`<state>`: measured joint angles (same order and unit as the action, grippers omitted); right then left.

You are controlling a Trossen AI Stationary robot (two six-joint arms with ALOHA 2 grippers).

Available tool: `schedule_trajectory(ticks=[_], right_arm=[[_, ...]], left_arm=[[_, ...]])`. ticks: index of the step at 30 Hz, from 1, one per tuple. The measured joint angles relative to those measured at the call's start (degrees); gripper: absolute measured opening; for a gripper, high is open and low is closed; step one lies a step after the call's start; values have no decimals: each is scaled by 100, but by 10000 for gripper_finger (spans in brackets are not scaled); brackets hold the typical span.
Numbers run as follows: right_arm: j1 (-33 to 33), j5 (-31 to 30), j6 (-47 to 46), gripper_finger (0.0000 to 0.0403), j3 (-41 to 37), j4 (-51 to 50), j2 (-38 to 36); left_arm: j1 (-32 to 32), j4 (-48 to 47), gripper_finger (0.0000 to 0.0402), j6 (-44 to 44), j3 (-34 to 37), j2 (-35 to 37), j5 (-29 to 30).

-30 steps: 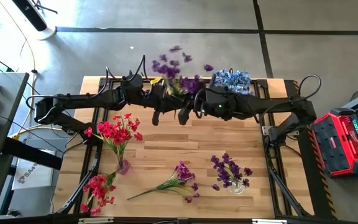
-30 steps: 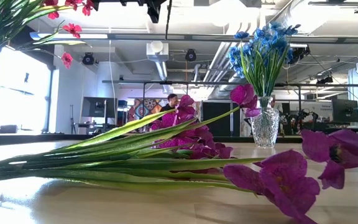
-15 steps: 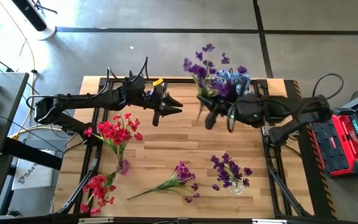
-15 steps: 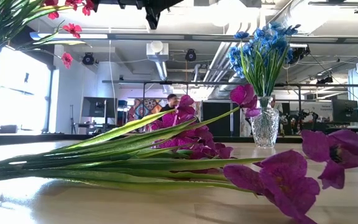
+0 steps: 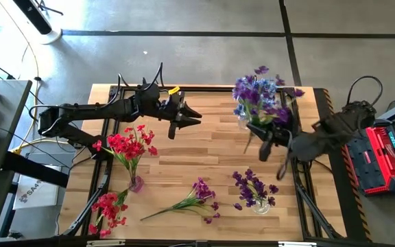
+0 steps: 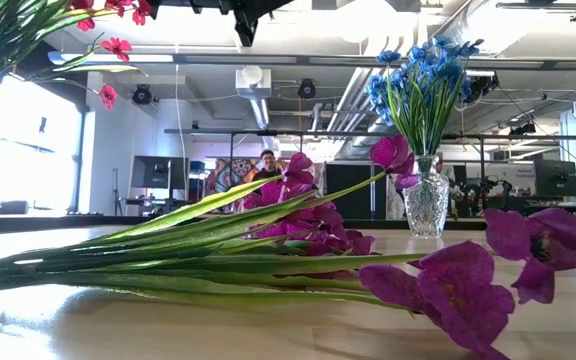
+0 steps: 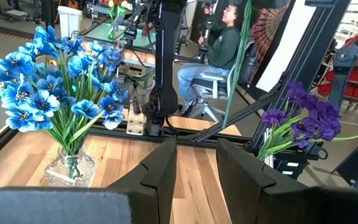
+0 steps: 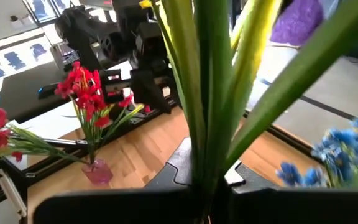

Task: Sort flowers into vase by color
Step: Put the right violet flower into the bottom transparent flower vase

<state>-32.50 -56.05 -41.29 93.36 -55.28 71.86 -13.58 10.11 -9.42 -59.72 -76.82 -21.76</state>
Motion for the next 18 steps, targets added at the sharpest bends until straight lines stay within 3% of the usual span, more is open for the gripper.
schedule_trajectory(ticks=[14, 18], right_arm=[[-1614, -1003, -2907, 0, -12, -2436, 77], [-2034, -1294, -3715, 0, -361, -2973, 75]], left_arm=[[2, 2, 104, 51, 0, 2, 2], [2, 4, 104, 47, 0, 2, 2]])
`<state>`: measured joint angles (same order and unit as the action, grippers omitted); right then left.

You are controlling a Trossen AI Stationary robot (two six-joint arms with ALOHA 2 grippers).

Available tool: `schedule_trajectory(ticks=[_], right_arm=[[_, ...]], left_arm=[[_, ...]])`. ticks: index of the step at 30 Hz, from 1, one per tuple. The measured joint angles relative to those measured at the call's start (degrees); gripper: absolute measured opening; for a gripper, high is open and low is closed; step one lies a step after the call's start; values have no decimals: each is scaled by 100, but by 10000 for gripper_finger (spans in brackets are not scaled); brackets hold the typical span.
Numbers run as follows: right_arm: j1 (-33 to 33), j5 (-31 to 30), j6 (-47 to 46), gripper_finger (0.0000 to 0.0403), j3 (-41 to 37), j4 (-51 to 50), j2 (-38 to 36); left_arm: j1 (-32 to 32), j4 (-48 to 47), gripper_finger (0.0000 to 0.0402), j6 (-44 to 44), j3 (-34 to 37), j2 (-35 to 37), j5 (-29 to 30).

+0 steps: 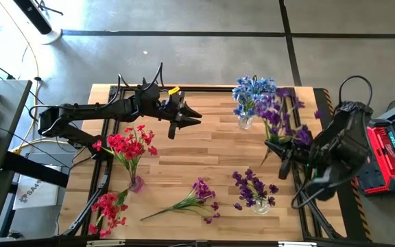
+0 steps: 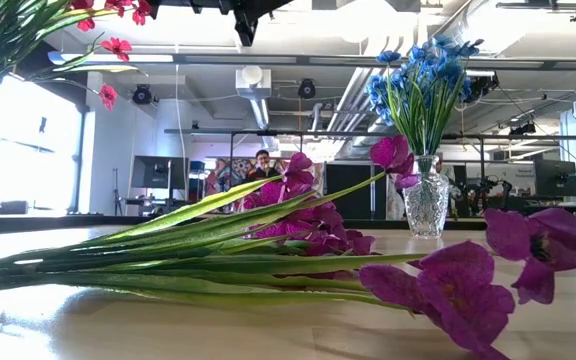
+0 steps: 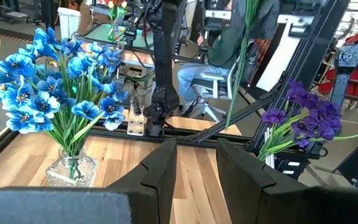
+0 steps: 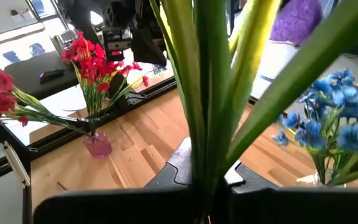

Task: Sort flowers into vase by color
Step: Put the right violet flower into the bottom transparent flower vase

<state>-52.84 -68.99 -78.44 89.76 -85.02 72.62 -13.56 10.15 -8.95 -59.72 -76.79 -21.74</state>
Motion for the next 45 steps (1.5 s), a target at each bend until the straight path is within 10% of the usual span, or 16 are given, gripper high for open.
schedule_trajectory(ticks=[17, 45], right_arm=[[-1008, -93, -2728, 0, -1927, -224, -46], [-2035, 451, -3208, 0, -2234, 358, -353]], left_arm=[[2, -4, 104, -187, -2, -13, 39], [1, -6, 104, -284, -2, -19, 428]])
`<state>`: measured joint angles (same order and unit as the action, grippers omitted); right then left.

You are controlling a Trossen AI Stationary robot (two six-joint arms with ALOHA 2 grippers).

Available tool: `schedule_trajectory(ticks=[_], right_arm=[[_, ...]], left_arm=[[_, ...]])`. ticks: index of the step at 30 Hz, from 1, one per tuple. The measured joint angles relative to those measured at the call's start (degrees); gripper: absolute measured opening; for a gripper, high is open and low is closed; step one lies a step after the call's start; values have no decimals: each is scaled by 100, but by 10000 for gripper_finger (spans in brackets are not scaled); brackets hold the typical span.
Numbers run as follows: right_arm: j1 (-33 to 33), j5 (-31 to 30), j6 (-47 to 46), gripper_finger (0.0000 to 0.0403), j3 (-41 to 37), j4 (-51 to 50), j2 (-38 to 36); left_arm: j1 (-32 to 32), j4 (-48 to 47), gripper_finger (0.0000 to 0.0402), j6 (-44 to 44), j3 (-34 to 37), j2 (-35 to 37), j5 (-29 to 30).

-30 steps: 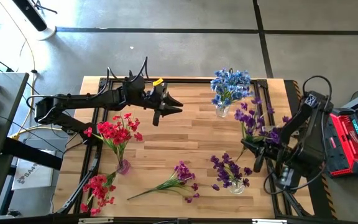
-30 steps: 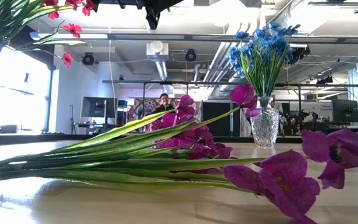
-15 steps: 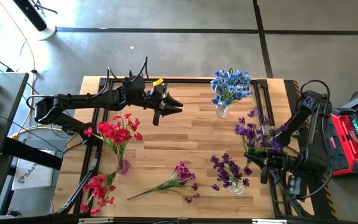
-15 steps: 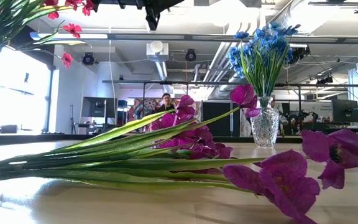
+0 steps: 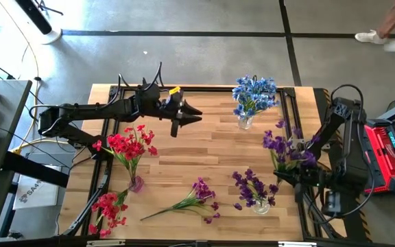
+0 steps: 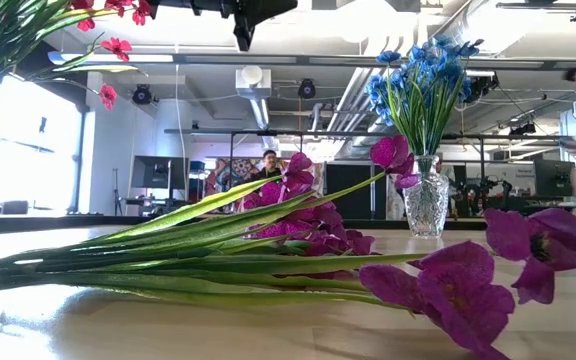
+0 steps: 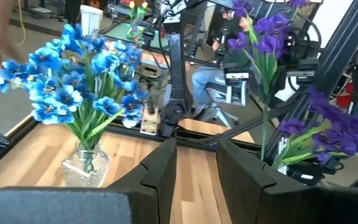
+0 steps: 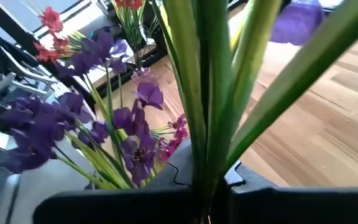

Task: Sort flowers into vase by color
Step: Put the right violet flower into the bottom transparent flower vase

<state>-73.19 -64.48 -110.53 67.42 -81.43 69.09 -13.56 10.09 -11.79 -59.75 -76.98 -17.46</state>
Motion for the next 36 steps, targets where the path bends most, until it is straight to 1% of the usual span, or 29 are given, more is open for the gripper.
schedule_trajectory(ticks=[3, 5, 7, 9, 13, 16, 21, 24, 29, 36], right_arm=[[0, -18, 133, 0, 98, 25, -46], [0, -242, 310, 0, 251, 28, -61], [2, -417, 624, 0, 476, 42, -73], [2, -429, 977, 0, 647, 131, -73], [97, -491, 1793, 0, 604, 817, -42], [212, -491, 2110, 0, 392, 1257, 136], [284, -563, 1829, 0, 119, 1324, 579], [281, -536, 1602, 0, 105, 1229, 834], [267, -306, 1413, 0, 105, 1185, 1098], [267, -134, 1196, 1, 105, 1191, 1378]], left_arm=[[-3, -1, 104, 1, 0, 1, 12], [-3, -3, 104, 76, 0, -1, 12], [-3, -1, 104, 199, 0, -3, 12], [-3, -1, 104, 245, 0, -5, 14], [-3, -1, 104, 248, 0, -5, 16], [-3, -1, 104, 245, 0, -5, 16], [-3, -1, 104, 245, 0, -5, 16], [-3, 1, 104, 244, 0, -5, 16], [-2, 2, 104, 245, -2, -5, 16], [-2, 2, 104, 243, -2, -5, 15]])
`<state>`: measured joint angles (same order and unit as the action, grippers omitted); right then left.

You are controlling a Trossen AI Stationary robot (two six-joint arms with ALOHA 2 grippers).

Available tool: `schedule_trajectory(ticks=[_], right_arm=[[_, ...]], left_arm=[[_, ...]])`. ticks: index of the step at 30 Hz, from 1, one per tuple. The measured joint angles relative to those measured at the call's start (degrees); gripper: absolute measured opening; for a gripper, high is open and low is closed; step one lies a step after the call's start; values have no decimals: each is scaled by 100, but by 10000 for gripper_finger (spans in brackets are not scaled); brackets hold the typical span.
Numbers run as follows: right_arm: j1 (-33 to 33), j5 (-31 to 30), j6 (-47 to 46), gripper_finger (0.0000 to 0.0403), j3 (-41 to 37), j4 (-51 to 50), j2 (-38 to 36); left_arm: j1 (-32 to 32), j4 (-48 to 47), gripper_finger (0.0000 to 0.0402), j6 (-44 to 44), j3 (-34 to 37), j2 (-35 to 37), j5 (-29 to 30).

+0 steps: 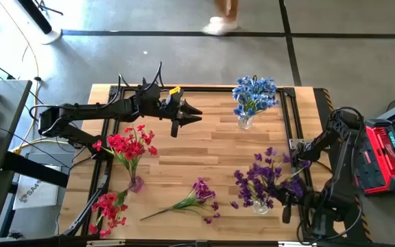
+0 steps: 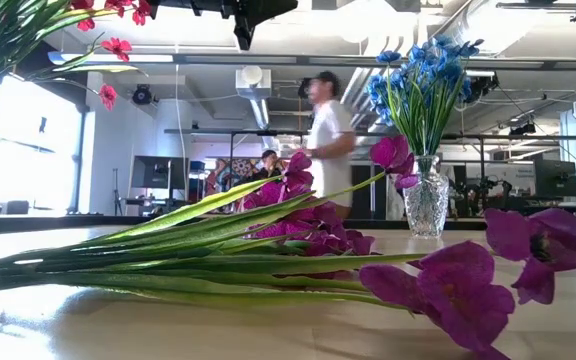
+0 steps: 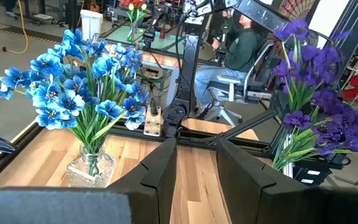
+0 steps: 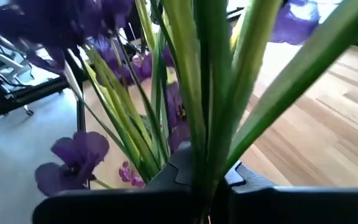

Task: Sort flowers into vase by color
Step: Put the right violet flower into the bottom transparent flower vase, then put the violet flower into the bottom transparent flower vase

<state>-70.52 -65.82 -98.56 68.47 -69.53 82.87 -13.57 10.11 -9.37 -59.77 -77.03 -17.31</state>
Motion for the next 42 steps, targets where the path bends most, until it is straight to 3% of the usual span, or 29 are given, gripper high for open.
schedule_trajectory(ticks=[4, 13, 16, 23, 28, 34, 42], right_arm=[[13, 153, -65, 24, 0, -5, 72], [9, 298, -553, 153, 221, -153, 26], [-1, 680, -664, 179, 567, -305, 24], [0, 2438, -660, 186, 1845, -1053, 22], [-1, 3009, -649, 174, 2986, -1584, 15], [-2, 2858, -474, 162, 4186, -2053, 13], [5, 1491, 704, 156, 5201, -2051, 5]], left_arm=[[58, 0, 104, 65, 0, 0, 1], [136, -128, 104, 291, 0, 0, -4], [130, -418, 105, 369, 0, 30, -56], [136, -1253, 105, 798, -4, 96, -104], [139, -1570, 129, 854, -4, 127, -770], [157, -2190, 192, 907, -4, 122, -768], [553, -2636, 223, 1060, -4, 116, -616]])
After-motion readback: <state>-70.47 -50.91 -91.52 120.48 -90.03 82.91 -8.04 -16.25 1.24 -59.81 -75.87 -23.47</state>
